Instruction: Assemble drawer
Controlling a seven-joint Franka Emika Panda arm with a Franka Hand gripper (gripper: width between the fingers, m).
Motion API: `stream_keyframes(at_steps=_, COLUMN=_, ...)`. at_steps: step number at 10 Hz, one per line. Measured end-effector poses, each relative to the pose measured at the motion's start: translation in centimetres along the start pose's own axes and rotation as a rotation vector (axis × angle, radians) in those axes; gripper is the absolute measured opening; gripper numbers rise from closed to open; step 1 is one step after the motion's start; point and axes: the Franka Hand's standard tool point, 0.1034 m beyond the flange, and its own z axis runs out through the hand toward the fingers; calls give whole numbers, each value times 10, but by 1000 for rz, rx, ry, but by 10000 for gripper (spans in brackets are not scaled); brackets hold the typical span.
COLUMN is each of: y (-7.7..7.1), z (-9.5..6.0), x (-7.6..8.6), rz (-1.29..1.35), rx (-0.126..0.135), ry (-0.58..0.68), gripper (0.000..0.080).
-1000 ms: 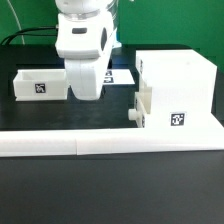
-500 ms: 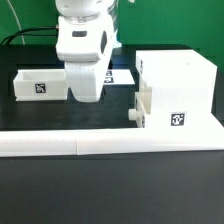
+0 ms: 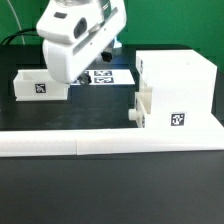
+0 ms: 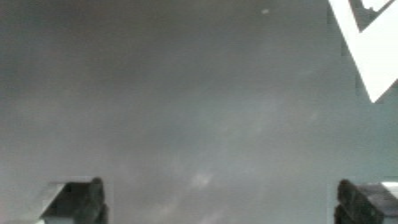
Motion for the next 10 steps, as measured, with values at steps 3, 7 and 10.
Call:
stream_keyframes(at_steps=3, y=-5, z=-8, x=-3, rz=227, rx=-9, ry=2, gripper=649)
stream_keyframes(at_steps=7, y=-5, z=-3, x=-6, rz=446, rx=-37, ry=3, gripper=649)
stream_keyframes(at_steps=10, y=-16, z=15, x=-34, rz=445, rx=-153, ry=48, gripper=649)
